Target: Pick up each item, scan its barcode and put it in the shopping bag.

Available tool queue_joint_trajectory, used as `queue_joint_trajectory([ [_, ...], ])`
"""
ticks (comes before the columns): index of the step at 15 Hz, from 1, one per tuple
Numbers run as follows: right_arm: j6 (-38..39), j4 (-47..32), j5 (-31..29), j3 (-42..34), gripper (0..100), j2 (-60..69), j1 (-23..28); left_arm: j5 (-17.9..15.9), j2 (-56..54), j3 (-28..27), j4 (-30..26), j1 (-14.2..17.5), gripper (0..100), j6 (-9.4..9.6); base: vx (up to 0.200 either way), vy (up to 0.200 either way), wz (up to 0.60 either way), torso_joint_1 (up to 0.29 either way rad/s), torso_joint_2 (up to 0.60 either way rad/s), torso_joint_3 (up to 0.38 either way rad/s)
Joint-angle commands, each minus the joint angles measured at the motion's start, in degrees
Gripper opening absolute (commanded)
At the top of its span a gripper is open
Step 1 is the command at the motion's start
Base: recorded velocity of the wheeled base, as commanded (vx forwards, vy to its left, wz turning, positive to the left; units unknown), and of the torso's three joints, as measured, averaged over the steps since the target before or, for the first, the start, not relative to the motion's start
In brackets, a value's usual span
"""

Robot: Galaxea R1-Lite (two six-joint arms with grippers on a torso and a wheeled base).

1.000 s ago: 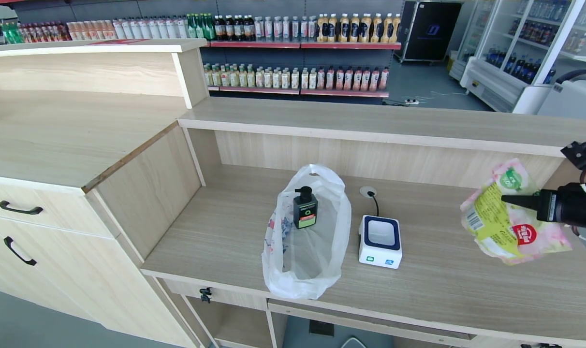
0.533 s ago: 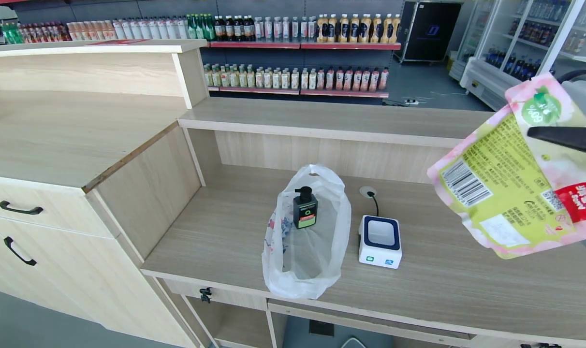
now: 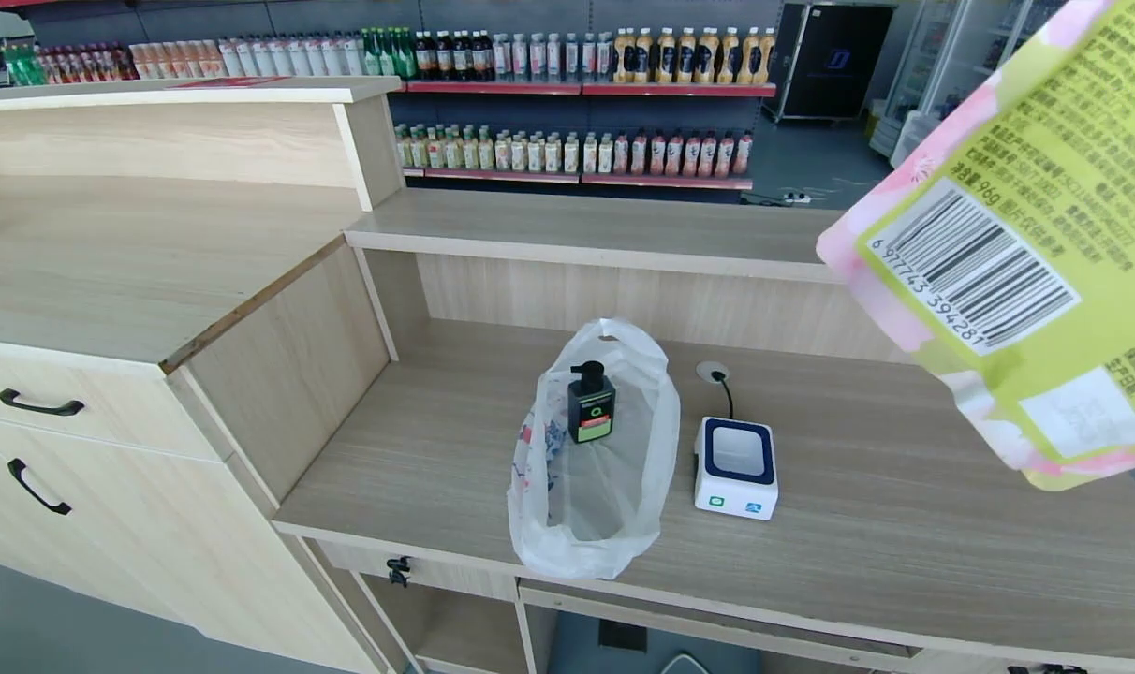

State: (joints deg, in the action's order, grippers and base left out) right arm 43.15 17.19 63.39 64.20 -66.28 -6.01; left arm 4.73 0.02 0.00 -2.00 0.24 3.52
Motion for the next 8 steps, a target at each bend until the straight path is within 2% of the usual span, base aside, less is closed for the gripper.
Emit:
queue_joint_trajectory([
  [1,-0.1,-0.1,-0.2,-0.3,0,-0.1,-2.4,0.0,0.0,0.0,0.0,0.0,100,-0.01,0.0,0.0,0.0,0.0,0.0,0.0],
  [3,-0.2,0.0,-1.5,-1.4,0,0.5,-4.2,0.0,0.0,0.0,0.0,0.0,100,-0.01,0.0,0.0,0.0,0.0,0.0,0.0],
  [4,-0.2,0.0,-5.3,-2.8,0,1.2,-7.3,0.0,0.0,0.0,0.0,0.0,100,-0.01,0.0,0.0,0.0,0.0,0.0,0.0],
  [5,-0.6,0.0,-8.5,-4.3,0,1.3,-7.9,0.0,0.0,0.0,0.0,0.0,100,-0.01,0.0,0.0,0.0,0.0,0.0,0.0],
  [8,-1.3,-0.2,-9.3,-5.4,0,2.0,-8.0,0.0,0.0,0.0,0.0,0.0,100,-0.01,0.0,0.0,0.0,0.0,0.0,0.0],
])
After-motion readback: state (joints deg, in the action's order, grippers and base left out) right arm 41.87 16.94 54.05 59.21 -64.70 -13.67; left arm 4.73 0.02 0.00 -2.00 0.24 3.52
